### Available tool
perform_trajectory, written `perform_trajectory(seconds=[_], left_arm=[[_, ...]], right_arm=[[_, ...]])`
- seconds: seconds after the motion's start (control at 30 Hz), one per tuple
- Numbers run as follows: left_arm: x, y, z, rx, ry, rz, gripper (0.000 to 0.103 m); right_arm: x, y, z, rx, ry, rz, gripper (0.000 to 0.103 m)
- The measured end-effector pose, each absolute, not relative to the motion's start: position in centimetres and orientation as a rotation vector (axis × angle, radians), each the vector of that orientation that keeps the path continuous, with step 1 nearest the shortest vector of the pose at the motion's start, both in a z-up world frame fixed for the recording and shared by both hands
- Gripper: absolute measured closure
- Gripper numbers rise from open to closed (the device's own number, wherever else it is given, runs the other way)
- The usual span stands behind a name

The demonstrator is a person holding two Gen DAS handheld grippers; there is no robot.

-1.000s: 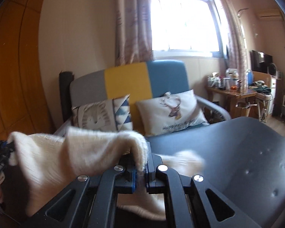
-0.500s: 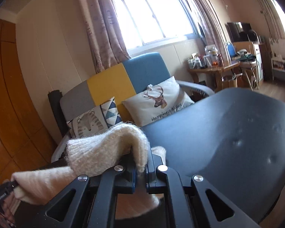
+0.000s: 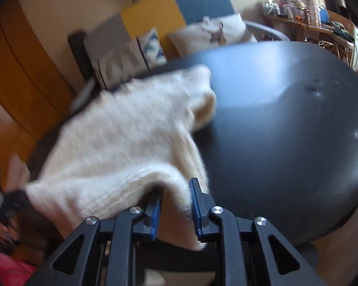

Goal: Fold clothes

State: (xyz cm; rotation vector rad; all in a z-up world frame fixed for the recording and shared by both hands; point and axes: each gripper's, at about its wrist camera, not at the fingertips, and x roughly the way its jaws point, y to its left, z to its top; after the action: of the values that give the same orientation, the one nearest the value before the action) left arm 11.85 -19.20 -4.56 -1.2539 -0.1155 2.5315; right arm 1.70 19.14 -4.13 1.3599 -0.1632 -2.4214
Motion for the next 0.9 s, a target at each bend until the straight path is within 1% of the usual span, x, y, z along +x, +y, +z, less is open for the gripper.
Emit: perform_trajectory(seconds=[0.07, 0.17, 0.23, 0.33, 0.47, 0.53, 0.6, 0.73, 0.9], left_arm=[[12.5, -20.4, -4.0, -1.243, -0.144, 2.514, 0.084], [12.9, -22.7, -3.2, -1.242, -0.175, 2.581, 0.084], [12.3, -25.4, -3.2, -1.262, -0.286, 2.660, 0.084], [11.5, -29.4, -3.9, -1.303, -0.512, 2.790, 0.084], [8.5, -31.7, -6.3, -1.420, -0.726, 2.832, 0.084], [6.7, -30.6, -7.2, -1.468, -0.712, 2.776, 0.084], [5.3, -28.9, -7.6, -1.482, -0.632, 2.741, 0.084], [3.6, -26.3, -7.7, -1.466, -0.535, 2.712, 0.084], [2.3, -26.1, -7.7, -1.422, -0.633, 2.689, 0.084]], right_arm=[[1.6, 20.2, -4.5, 1.389, -0.174, -2.420, 0.082], [1.4, 22.3, -4.3, 1.389, -0.288, -2.437, 0.082], [1.1, 23.8, -3.8, 1.385, -0.359, -2.467, 0.082], [0.3, 26.0, -3.4, 1.383, -0.451, -2.548, 0.082], [-0.7, 28.7, -3.3, 1.333, -0.650, -2.604, 0.082], [-1.6, 28.8, -3.6, 1.314, -0.701, -2.577, 0.082], [-2.5, 28.3, -3.8, 1.302, -0.714, -2.553, 0.081], [-4.6, 26.1, -4.9, 1.333, -0.655, -2.495, 0.081], [-6.6, 24.0, -6.2, 1.370, -0.581, -2.470, 0.081]])
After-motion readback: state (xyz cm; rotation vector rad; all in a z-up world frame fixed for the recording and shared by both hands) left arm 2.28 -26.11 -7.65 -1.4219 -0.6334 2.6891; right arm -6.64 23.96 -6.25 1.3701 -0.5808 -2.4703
